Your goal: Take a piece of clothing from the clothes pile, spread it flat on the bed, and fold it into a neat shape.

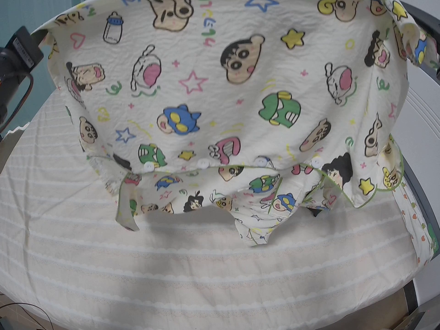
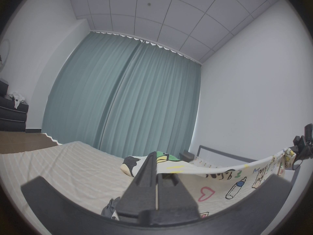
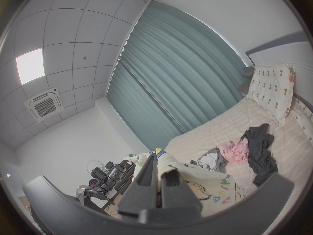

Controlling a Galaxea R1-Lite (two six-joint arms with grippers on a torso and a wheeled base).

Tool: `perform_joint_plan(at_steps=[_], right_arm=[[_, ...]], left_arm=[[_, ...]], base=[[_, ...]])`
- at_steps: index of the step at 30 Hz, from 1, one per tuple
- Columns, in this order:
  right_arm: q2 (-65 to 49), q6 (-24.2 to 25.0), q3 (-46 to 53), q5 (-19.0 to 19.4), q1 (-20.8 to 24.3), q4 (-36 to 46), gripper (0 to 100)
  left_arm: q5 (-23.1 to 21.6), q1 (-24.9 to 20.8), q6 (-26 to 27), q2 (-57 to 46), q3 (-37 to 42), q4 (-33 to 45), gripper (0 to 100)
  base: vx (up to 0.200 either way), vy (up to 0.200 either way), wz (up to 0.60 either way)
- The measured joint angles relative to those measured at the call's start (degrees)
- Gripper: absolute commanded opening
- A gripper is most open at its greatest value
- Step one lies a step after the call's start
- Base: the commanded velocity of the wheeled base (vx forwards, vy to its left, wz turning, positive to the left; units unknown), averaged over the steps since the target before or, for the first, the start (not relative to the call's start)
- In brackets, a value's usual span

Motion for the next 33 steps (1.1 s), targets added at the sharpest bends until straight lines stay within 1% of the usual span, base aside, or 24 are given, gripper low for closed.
perform_joint_plan(at_steps=[6,11,18,33], right_arm=[[-1.39,0.09,7.19,0.39,1.38,-3.32,0],[-2.13,0.11,9.02,0.44,3.97,-4.19,0],[-3.07,0.12,8.87,0.46,6.4,-4.25,0],[-3.12,0.12,7.69,0.63,6.88,-4.08,0]], left_arm=[[0.06,-1.79,-0.11,-4.8,8.09,2.5,0],[0.11,-2.39,-0.16,-7.06,11.76,2.88,0],[0.09,-2.34,-0.2,-7.92,12.62,2.9,0],[0.06,-2.47,-0.2,-8.39,13.8,2.85,0]], base=[[0.0,0.0,0.0],[-0.2,0.0,0.0],[-0.2,0.0,0.0],[0.0,0.0,0.0]])
